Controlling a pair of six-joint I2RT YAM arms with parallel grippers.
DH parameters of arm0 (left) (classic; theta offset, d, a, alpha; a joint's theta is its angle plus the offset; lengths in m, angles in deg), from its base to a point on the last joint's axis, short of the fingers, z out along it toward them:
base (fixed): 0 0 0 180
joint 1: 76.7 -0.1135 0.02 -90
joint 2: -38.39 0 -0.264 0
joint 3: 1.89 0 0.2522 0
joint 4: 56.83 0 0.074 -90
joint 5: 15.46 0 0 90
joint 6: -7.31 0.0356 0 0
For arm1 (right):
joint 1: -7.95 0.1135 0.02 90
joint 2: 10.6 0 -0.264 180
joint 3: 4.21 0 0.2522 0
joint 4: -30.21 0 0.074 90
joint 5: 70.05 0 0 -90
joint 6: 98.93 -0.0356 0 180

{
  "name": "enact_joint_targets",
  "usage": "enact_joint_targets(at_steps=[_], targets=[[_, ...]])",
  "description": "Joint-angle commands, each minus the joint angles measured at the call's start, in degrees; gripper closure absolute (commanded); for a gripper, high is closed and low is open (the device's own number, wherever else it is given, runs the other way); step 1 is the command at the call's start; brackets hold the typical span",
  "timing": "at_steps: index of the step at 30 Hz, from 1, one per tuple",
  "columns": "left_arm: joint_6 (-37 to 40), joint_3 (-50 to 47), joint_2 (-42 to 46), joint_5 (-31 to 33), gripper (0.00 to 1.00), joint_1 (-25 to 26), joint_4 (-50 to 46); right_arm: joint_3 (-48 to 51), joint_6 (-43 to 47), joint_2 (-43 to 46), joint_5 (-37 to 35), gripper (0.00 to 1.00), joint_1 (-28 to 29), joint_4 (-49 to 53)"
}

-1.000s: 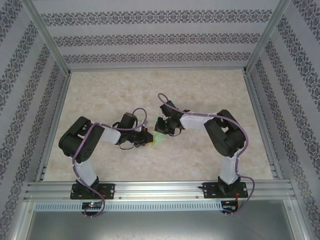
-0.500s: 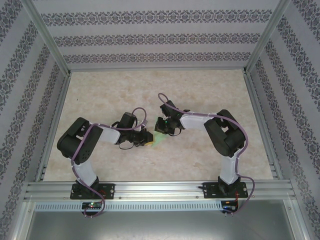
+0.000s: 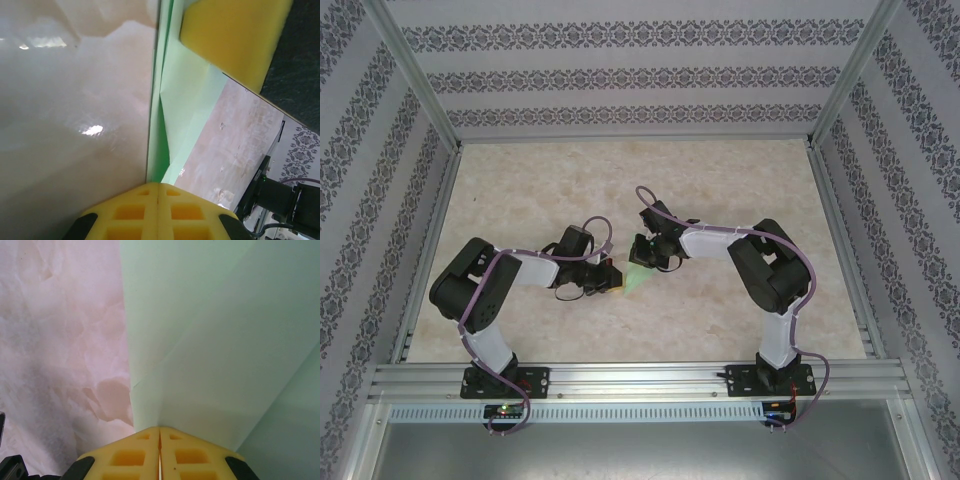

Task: Fold a paper plane with a square sheet of paper (pick it up from the middle)
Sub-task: Fourth fold the wing at the center of the table.

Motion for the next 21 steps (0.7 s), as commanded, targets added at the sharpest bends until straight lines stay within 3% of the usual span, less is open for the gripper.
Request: enact_joint_targets(at_steps=[1,8,13,17,21], targets=[[1.5,0.8,-1.6,-0.8,1.0,-0.6,-2.5,0.3,0.3,-2.6,-1.8,0.92,0.0,2.8],[3.9,1.6,8.7,6.8,0.86,-0.7,-10.7,0.6,0.4,-2.6,-1.9,0.92,0.1,3.0],[3.8,5.1,12.3,4.0,0.85,-0.7,-11.1,0.5,0.4,-2.9,-1.8,0.92,0.1,2.9],[4.0,7.2,9.4,2.4,0.9,-0.6,-11.2,0.6,0.3,-3.1,-1.8,0.92,0.1,2.6],[2.1,5.8,6.6,-0.9,0.92,-0.2,-4.9,0.6,0.2,-3.1,-1.9,0.92,0.1,2.4]])
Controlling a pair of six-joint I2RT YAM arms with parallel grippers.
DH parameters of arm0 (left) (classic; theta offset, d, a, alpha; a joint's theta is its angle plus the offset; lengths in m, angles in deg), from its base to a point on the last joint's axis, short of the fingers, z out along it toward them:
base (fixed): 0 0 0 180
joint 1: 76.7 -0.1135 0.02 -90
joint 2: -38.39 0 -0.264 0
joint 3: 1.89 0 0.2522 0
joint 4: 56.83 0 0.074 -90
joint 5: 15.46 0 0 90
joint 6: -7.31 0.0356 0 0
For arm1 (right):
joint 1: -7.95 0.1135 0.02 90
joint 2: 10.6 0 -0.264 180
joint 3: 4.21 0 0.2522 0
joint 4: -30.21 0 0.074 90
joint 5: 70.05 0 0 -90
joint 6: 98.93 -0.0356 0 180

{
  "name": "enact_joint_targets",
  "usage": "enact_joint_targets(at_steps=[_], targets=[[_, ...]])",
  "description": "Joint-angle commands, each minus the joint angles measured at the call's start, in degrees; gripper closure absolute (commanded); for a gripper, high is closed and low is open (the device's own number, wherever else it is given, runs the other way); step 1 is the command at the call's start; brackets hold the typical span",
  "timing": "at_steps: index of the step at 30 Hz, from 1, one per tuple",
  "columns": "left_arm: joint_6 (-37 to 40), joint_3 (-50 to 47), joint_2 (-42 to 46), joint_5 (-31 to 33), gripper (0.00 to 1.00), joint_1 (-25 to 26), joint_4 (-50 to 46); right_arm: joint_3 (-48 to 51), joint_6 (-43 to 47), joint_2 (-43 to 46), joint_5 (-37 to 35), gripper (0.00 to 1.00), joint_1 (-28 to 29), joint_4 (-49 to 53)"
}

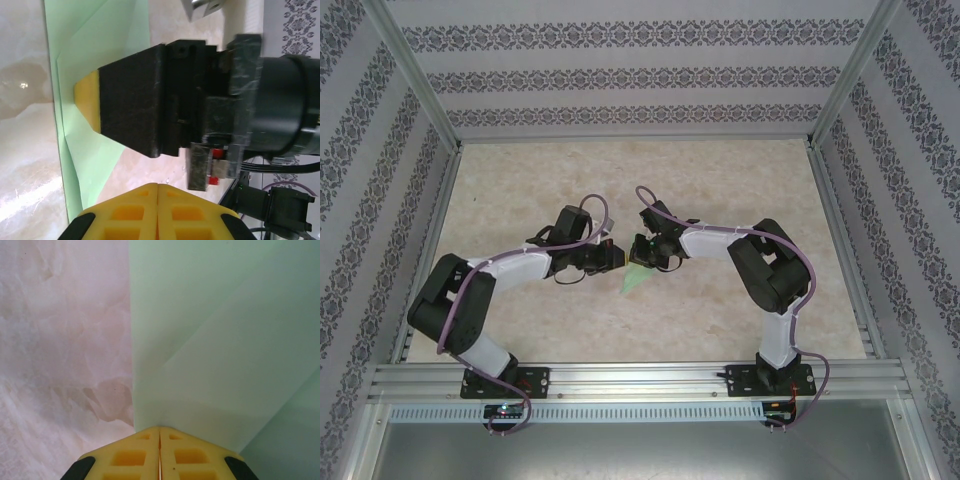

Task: Fold a paper plane with a square sheet of paper (pick it up from the middle)
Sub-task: Fourth fold the wing at the center of the table.

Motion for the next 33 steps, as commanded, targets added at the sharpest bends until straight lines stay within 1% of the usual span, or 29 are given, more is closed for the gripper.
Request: enact_joint_targets(at_steps=[1,7,10,14,18,21,23,25,29,33], targets=[[-0.3,-0.9,-2.5,-3.3,0.92,-0.2,3.5,0.6,0.1,-3.2,-1.8,0.92,0.1,2.5],[0.1,-1.7,-5.1,-3.3,0.92,0.2,4.0,0.8,-0.1,-3.0,-1.8,0.92,0.1,2.2],[0.1,-1.5,-6.7,-5.2,0.91,0.5,4.6,0.8,-0.2,-3.0,-1.8,0.92,0.2,2.3],[1.4,-1.0,-7.9,-5.0,0.89,1.3,3.8,0.9,0.0,-2.8,-2.0,0.92,0.2,2.5],[3.0,-0.6,-9.2,-3.7,0.89,1.6,1.9,0.9,0.0,-2.9,-2.0,0.92,0.2,2.6],[4.4,-0.6,-9.2,-1.3,0.88,1.7,-0.8,1.0,-0.1,-3.0,-2.0,0.92,0.2,2.6],[5.4,-0.4,-9.8,-2.4,0.88,1.7,-1.6,0.9,-0.2,-3.0,-2.1,0.92,0.2,2.5],[6.3,-0.3,-10.0,-1.3,0.88,1.9,-3.2,1.0,-0.2,-3.0,-2.0,0.92,0.2,2.5],[10.3,0.6,-10.6,1.2,0.88,2.0,-9.7,1.1,0.0,-3.0,-2.3,0.92,0.2,2.9],[11.4,0.1,-11.2,2.0,0.88,2.0,-11.5,1.1,-0.1,-3.1,-2.3,0.92,0.2,2.9]])
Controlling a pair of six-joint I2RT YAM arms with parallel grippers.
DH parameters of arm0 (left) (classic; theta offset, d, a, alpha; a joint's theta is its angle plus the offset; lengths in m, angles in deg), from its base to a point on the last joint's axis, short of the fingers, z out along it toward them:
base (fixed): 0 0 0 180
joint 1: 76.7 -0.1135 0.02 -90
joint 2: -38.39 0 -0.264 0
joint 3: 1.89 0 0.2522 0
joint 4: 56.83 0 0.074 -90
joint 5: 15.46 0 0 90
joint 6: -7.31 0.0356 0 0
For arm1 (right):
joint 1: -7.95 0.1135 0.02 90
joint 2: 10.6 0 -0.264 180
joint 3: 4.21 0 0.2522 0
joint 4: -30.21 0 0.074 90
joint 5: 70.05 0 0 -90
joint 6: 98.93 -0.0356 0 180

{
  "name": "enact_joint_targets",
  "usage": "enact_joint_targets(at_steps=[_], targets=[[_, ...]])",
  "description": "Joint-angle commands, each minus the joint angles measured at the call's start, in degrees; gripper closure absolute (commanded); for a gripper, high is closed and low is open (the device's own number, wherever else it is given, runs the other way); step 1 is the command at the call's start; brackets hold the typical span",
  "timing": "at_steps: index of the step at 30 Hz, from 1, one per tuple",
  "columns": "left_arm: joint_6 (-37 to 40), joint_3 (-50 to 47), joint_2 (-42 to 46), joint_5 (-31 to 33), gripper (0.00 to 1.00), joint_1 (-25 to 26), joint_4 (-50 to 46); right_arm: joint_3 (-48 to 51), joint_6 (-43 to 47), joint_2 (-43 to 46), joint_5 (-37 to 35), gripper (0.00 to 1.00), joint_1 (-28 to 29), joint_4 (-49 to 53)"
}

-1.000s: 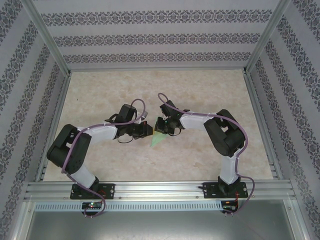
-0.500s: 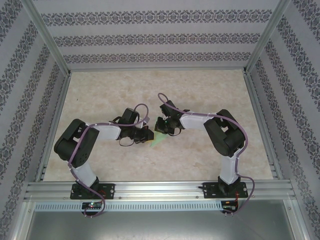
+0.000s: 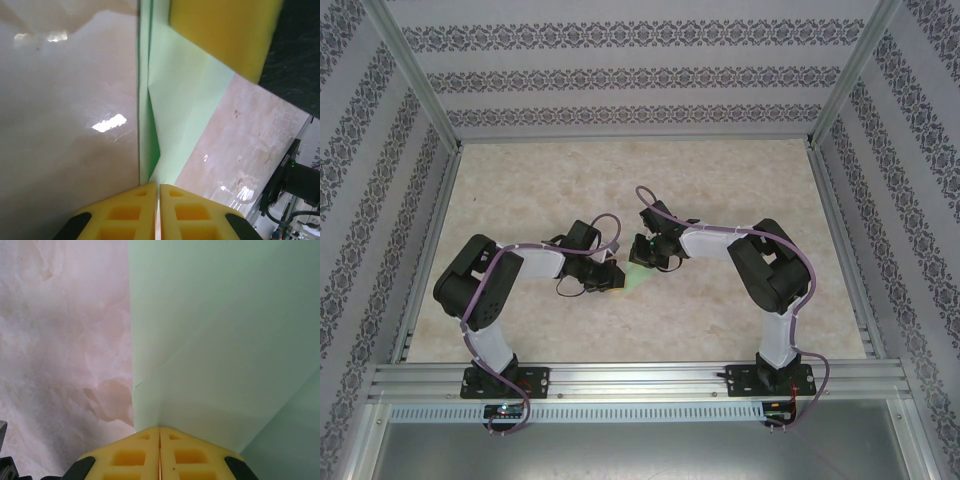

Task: Fold a paper plane with a square sheet of paper (pick it up from the middle)
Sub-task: Fourth fold the wing at the center of the table.

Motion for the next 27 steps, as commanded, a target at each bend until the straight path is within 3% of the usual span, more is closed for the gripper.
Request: enact_joint_targets(at_steps=[1,9,19,24,27], targets=[[3.3,-0.7,-1.2,2.1,0.88,0.7,-5.4,1.1,-0.1,-3.1,-2.2,0.92,0.2,2.9],[5.7,-3.9,1.6,-1.1,0.87,1.2,-8.5,0.7,0.1,-3.0,-2.7,0.92,0.3,3.7],[7.6,-2.5,5.5,5.5,0.88,1.3,-17.5,0.9,-0.1,-2.9,-2.4,0.92,0.4,3.3],[3.7,-0.6,13.8,4.7,0.88,1.3,-14.6,0.5,-0.1,-2.8,-2.3,0.92,0.5,3.5],[-1.3,-0.5,14.3,3.3,0.88,1.3,-6.7,0.5,-0.3,-2.6,-2.5,0.92,0.6,3.3]])
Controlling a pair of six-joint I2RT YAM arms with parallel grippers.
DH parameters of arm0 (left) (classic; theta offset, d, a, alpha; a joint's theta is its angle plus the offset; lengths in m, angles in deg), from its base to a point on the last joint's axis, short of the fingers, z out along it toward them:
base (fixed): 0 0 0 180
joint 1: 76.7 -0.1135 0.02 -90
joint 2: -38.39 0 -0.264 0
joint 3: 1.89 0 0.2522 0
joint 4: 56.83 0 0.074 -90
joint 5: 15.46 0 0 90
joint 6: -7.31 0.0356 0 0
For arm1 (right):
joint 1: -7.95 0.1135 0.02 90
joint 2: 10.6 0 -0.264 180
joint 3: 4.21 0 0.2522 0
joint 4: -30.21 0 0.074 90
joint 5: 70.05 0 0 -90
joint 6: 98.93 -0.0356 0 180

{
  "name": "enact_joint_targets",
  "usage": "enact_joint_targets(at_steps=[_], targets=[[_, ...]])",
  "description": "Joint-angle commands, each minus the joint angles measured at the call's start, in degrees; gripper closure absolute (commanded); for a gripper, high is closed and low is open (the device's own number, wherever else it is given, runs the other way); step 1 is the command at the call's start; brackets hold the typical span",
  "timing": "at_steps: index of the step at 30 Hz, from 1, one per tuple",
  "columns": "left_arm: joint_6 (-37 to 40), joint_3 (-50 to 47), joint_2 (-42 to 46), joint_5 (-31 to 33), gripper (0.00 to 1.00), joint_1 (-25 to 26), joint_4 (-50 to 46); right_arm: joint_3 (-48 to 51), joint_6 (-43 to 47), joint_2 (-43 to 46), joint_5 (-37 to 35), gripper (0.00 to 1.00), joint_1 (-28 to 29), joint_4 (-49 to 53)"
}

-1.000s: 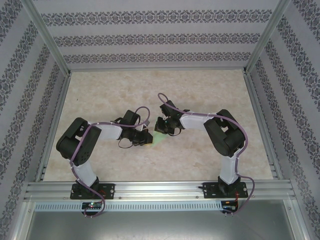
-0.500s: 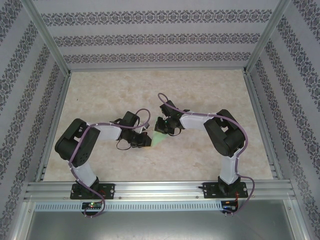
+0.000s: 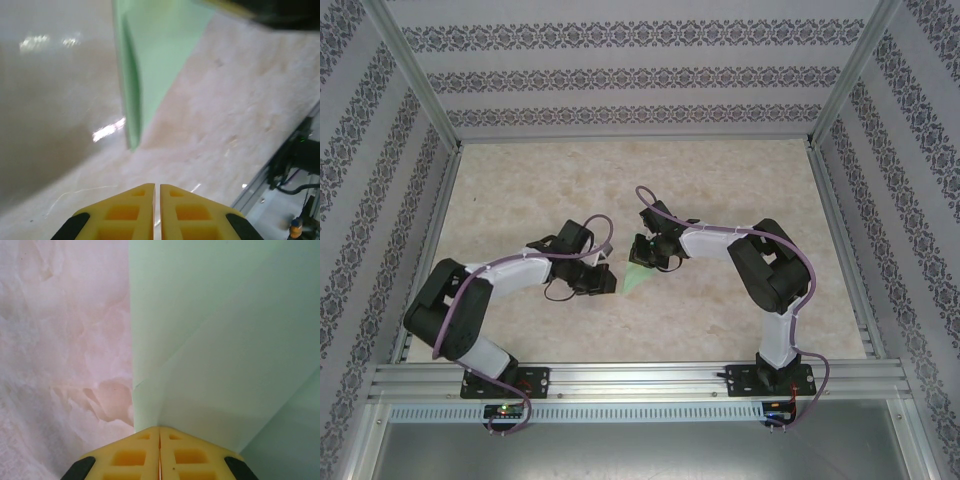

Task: Fold a paper plane with a square sheet of paper (pick it up from the middle)
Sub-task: Fourth fold the wing at the center of the table.

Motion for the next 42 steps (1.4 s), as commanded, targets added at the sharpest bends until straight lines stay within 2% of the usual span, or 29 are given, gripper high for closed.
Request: enact_joint_targets(at_steps=[1,5,13,20,31,39,42], targets=[[-6.4,1.0,0.1,0.4,0.88,0.5,8.0,0.4,-0.2,-2.6,-2.4,0.92,0.6,3.2],[-11.0,0.5,-4.9,-2.5,0.88,0.7,18.3,0.5,-0.3,-2.7,-2.3,0.92,0.5,3.2],[-14.1,0.7,-12.0,-2.7,0.87,2.0,29.0,0.5,-0.5,-2.7,-2.4,0.92,0.5,3.1],[-9.1,2.5,-15.2,3.1,0.87,2.8,17.4,0.5,-0.6,-2.7,-2.4,0.92,0.5,3.0],[-6.8,-1.5,-16.8,5.1,0.91,3.4,14.8,0.0,0.1,1.2,-0.4,0.91,-0.5,0.2],[-6.5,-1.7,-16.8,5.8,0.93,3.3,14.5,8.2,-0.6,10.8,2.0,0.9,-3.4,-6.7],[-6.2,-1.0,-17.2,5.3,0.93,3.4,14.2,10.9,-1.7,10.6,6.4,0.91,-2.8,-11.7]])
